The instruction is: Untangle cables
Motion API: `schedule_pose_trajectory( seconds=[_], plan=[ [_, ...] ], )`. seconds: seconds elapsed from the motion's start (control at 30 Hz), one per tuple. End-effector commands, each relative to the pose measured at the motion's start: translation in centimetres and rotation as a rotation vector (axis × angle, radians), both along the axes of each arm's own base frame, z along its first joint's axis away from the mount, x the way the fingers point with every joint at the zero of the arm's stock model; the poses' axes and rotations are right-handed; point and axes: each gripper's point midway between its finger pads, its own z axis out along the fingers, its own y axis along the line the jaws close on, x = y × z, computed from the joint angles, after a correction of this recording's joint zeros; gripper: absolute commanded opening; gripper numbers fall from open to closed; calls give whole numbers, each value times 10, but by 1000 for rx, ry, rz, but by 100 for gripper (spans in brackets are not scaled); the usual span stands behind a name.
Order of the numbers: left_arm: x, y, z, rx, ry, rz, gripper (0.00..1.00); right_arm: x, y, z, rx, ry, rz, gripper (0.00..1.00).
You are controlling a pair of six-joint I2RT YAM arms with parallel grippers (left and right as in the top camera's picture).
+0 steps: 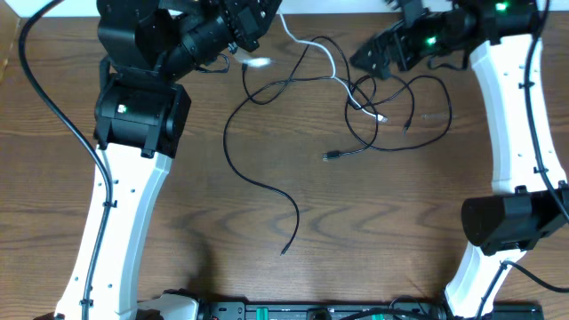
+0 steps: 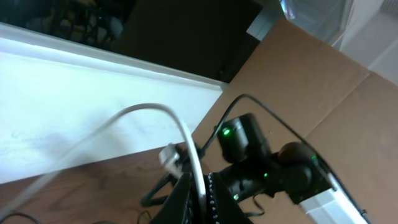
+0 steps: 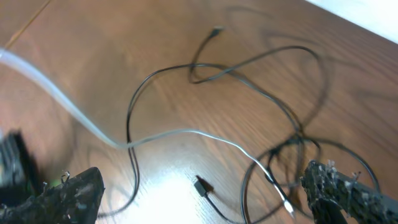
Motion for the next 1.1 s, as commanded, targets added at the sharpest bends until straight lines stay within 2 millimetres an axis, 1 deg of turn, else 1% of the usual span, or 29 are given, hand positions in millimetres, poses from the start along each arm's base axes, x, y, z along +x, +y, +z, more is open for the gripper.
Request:
schedule_pose_trajectory(
  seconds=[0.0,0.1,0.2,0.27,0.3,0.4,0.43,0.5,0.53,0.57,0.6,0.63,0.7,0.77,0.8,0.83,0.87,0.97,1.0,1.03,1.07],
  plan=[
    [-10,6,21,-40,-19,-6,7,-16,22,-3,54,-100,231,99],
    [-10,7,23,-47,-18,-5,7,-16,32,-10,94,-110,269,99],
    [-10,6,23,-52,-11,-6,8,-18,46,-13,150,-118,311,98],
    [-10,6,23,-62,2,-7,7,-17,58,-15,177,-123,322,92],
    [-10,6,23,-63,3,-8,7,-14,62,-17,179,-122,312,87],
    [-10,6,23,-67,9,-8,7,-6,75,-18,205,-122,279,83],
    [-10,6,23,-67,9,-8,7,-3,79,-18,213,-123,268,79],
    [-9,8,23,-67,9,-5,7,2,85,-16,228,-115,241,68],
    [-9,9,23,-67,10,-2,7,3,87,-14,238,-106,224,58],
    [-8,11,22,-67,10,3,7,6,88,-11,252,-93,202,40],
    [-7,13,22,-66,12,9,7,9,89,-9,264,-77,173,19],
    [-4,16,21,-65,17,20,8,14,87,-6,271,-47,113,1],
    [0,24,16,-54,31,43,7,22,81,-1,271,-17,29,1],
    [6,31,5,-24,52,70,7,24,76,16,281,-34,-1,1],
    [12,37,-8,2,89,101,8,24,72,32,297,-48,-27,1],
    [16,40,-17,17,117,122,8,25,68,44,301,-57,-57,1],
    [20,43,-27,31,154,148,11,26,63,55,299,-67,-97,1],
    [30,51,-55,59,260,217,29,22,52,89,303,-112,-155,1],
    [32,53,-63,67,288,230,37,19,49,100,309,-130,-159,1],
    [34,54,-72,76,322,238,42,17,46,112,319,-143,-167,1],
    [36,54,-80,85,352,242,45,14,42,124,331,-156,-178,1]
  ],
)
